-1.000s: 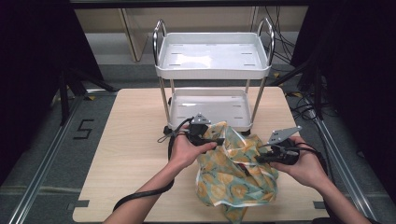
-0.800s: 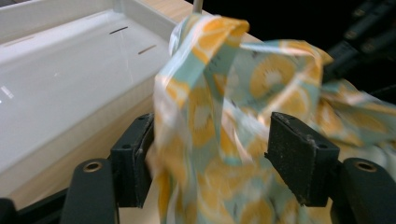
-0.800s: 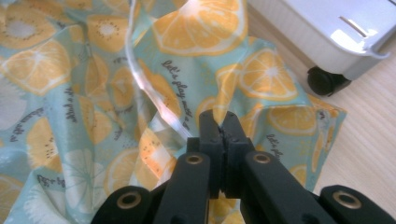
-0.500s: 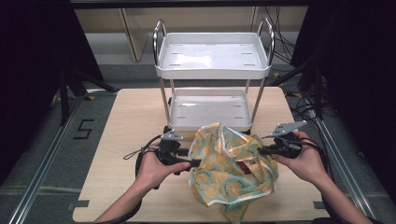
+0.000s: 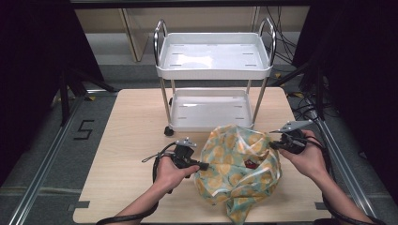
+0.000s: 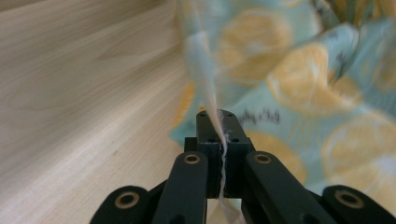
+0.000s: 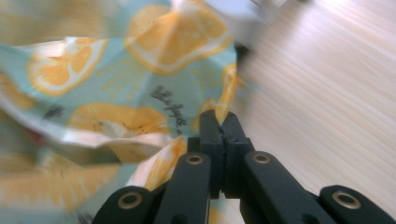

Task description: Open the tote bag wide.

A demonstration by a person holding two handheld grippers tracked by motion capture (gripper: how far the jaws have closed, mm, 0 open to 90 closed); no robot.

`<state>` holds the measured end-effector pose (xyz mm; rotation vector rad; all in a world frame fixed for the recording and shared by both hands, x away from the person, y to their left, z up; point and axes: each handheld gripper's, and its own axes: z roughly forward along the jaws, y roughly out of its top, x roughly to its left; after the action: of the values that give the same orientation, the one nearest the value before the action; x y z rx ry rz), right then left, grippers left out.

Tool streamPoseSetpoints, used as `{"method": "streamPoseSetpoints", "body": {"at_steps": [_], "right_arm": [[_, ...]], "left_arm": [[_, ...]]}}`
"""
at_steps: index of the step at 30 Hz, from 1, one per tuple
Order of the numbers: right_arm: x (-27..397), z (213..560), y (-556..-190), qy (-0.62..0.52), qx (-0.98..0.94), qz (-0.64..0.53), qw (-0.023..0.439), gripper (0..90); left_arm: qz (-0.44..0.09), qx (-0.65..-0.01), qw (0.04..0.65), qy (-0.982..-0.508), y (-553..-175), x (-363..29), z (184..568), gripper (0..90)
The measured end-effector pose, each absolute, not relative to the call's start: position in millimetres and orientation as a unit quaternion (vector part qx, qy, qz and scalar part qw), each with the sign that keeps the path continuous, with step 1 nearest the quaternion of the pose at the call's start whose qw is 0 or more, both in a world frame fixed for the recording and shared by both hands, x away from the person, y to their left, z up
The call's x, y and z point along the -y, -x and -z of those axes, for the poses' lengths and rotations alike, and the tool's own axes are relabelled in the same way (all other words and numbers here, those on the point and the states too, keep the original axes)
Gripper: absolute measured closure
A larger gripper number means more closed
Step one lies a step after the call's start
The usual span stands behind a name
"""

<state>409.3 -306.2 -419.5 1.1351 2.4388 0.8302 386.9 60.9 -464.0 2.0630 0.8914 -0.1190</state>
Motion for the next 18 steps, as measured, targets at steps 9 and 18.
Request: {"method": "streamPoseSetpoints", "body": {"at_steps": [9, 18], "right_arm": [[347, 440, -407, -0.466, -0.832, -0.234, 0.189, 90.0], [347, 444, -408, -0.442, -0.849, -0.213, 0.194, 82.2]], "left_arm": [[-0.014, -0.360, 0.399, -0.843, -399, -55, 470, 89.0], [-0.058, -0.355, 0.407, -0.839, -405, -65, 460, 86.5]]}}
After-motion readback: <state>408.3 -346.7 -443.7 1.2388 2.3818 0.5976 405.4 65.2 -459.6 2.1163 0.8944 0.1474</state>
